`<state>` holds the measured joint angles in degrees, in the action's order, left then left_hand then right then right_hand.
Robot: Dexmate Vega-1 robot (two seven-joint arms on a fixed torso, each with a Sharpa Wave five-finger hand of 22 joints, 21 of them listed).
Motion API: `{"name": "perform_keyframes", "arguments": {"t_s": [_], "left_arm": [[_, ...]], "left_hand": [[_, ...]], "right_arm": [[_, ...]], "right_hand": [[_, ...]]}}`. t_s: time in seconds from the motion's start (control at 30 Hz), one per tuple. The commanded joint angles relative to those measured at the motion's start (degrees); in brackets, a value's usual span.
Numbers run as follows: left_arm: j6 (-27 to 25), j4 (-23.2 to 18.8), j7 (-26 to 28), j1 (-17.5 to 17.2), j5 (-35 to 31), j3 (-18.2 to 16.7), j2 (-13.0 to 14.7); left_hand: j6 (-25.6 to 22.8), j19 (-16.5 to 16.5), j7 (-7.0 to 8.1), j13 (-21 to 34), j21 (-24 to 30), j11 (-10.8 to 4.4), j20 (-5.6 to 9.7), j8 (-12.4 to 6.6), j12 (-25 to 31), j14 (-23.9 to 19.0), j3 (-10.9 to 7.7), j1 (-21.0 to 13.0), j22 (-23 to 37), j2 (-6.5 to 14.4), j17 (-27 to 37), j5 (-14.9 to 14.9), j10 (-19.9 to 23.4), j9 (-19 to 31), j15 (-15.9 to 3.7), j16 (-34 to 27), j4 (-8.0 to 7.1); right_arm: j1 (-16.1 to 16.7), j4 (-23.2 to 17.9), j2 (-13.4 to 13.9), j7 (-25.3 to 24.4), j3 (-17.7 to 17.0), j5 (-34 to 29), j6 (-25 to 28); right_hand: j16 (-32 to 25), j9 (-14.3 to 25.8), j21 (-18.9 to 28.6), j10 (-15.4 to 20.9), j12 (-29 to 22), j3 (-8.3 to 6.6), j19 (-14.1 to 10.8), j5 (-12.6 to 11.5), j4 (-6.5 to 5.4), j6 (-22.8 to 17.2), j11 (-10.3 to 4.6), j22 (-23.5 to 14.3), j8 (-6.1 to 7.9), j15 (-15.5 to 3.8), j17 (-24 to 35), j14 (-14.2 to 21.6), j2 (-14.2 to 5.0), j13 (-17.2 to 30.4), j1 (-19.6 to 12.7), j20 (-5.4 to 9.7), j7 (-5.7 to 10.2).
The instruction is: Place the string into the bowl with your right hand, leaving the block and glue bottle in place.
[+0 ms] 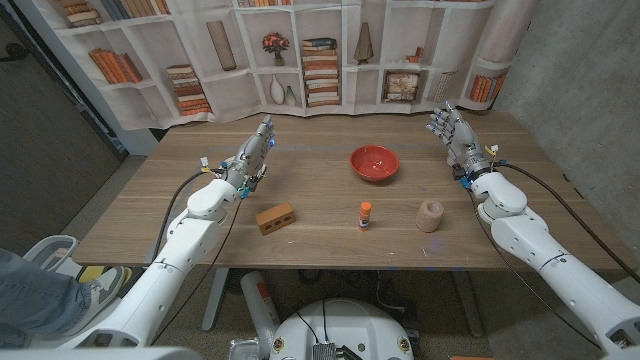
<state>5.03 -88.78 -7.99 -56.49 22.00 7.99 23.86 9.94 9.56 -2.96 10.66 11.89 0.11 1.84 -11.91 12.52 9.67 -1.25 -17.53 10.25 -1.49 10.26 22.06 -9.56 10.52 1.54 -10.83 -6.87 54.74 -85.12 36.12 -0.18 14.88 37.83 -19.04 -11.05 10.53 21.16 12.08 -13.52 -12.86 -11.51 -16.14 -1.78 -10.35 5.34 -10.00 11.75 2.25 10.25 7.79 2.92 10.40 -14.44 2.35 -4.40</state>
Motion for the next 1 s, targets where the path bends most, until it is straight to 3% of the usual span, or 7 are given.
{"name": "perform_keyframes", "arguments": {"t_s": [0.03, 0.3, 1.0], "left_arm": [[0.02, -0.97, 0.01, -0.52, 0.00, 0.16, 0.51], [1.44, -0.22, -1.68, -0.67, 1.37, 0.02, 0.25], [1.22, -3.51, 0.15, -3.28, 1.05, -1.03, 1.67]], "left_hand": [[0.01, 6.37, 0.00, 0.18, -0.04, -0.06, 0.32, -0.20, 0.19, 3.85, 0.13, -0.71, 0.18, 0.10, 0.20, 0.31, 0.06, 0.27, -0.03, -0.23, 0.32], [-0.08, 6.38, 0.00, 0.18, -0.07, 0.00, 0.27, -0.17, 0.12, 3.83, 0.21, -0.82, 0.18, 0.16, 0.20, 0.37, 0.06, 0.27, -0.04, -0.20, 0.37], [-0.86, 6.18, -0.19, 0.18, -0.05, 0.27, 0.23, -0.32, 0.13, 3.46, 0.40, -1.10, 0.18, 0.33, 0.20, 0.51, 0.45, 0.28, 0.13, -0.25, 0.49]], "right_arm": [[1.13, -0.64, 0.93, -1.79, -1.40, -0.82, -0.68], [1.56, -1.18, 1.35, -3.10, -1.89, -1.32, -0.30], [0.06, -0.06, 1.14, -4.64, -2.40, -2.20, -0.19]], "right_hand": [[0.03, 0.27, -0.43, 0.51, 0.25, -0.08, 0.01, -0.14, 0.27, -0.26, -0.40, -0.16, -0.20, -0.13, 0.16, 0.15, -0.11, 0.20, -0.87, -0.05, 0.09], [0.03, 0.27, -0.58, 0.64, 0.26, -0.13, -0.11, -0.19, 0.44, -0.28, -0.53, -0.16, -0.22, -0.34, 0.14, 0.26, -0.19, 0.20, -1.11, 0.06, 0.25], [0.01, 0.28, -0.96, 1.08, 0.28, -0.24, -0.71, -0.30, 0.91, -0.46, -0.73, -0.18, -0.24, -0.42, 0.14, 0.73, -0.39, 0.22, -1.77, 0.22, 0.61]]}}
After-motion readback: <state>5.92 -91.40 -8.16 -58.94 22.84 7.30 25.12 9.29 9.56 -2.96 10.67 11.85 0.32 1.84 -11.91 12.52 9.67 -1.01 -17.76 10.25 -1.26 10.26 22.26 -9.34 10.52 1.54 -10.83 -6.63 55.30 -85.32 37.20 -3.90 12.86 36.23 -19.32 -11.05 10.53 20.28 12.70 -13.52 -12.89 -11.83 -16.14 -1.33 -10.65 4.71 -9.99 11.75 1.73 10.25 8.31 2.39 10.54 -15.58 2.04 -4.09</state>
